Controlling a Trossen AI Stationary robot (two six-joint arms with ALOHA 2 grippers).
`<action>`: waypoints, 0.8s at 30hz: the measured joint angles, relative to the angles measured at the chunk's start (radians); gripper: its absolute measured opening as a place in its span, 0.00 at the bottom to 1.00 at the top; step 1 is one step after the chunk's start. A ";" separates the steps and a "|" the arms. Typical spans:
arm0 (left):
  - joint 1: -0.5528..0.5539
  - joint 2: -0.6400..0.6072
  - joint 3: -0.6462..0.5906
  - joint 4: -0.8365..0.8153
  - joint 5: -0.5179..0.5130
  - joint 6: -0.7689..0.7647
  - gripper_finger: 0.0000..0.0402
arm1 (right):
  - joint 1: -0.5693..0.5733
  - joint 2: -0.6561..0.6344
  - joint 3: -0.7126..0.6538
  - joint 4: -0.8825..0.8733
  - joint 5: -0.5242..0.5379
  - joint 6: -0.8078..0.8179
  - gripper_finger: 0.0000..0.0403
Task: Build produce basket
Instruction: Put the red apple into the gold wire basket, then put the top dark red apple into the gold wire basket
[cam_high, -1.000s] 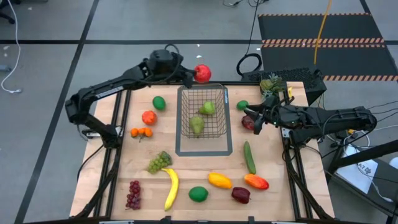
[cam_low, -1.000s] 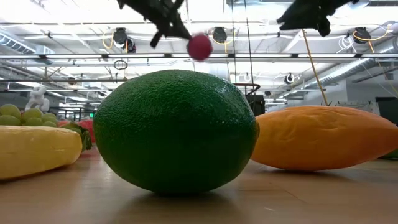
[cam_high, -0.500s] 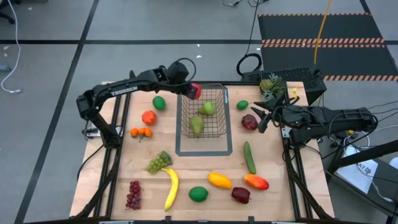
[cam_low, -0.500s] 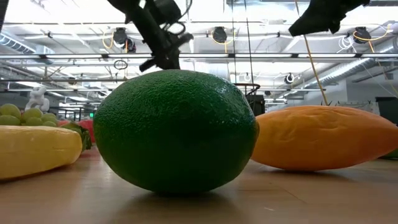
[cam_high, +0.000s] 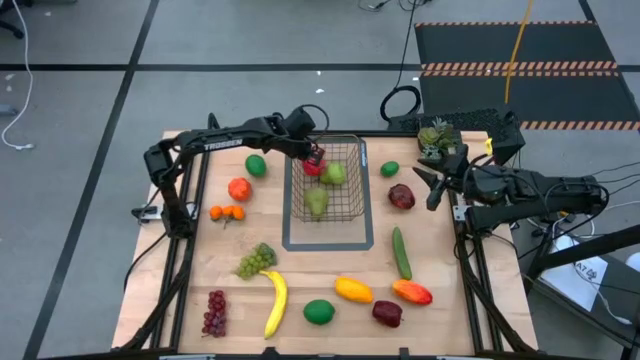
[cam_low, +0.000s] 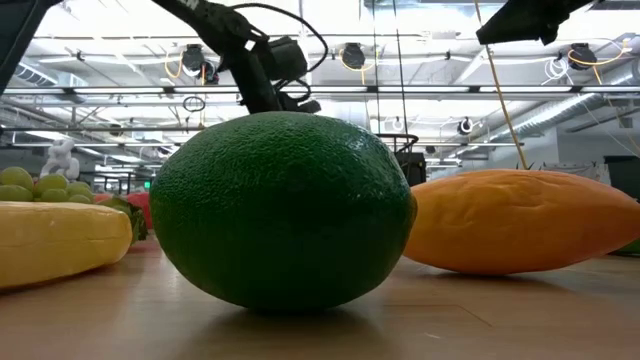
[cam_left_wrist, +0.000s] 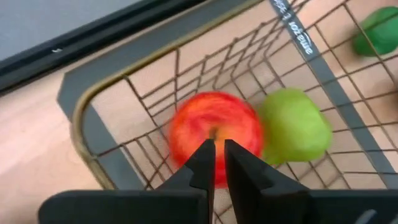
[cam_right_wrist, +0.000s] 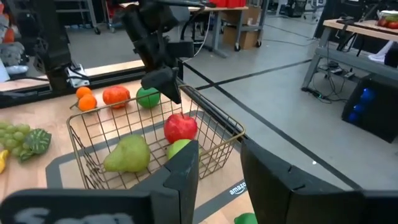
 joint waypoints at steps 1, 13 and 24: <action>-0.001 -0.006 0.000 0.000 -0.008 0.009 0.10 | 0.000 0.000 0.000 0.001 0.000 0.000 0.29; 0.013 -0.168 0.000 -0.057 -0.035 0.003 0.39 | -0.001 0.042 0.000 -0.001 -0.002 0.394 0.29; 0.086 -0.405 0.000 -0.191 -0.032 0.048 0.33 | -0.205 0.308 0.139 0.009 -0.402 0.730 0.29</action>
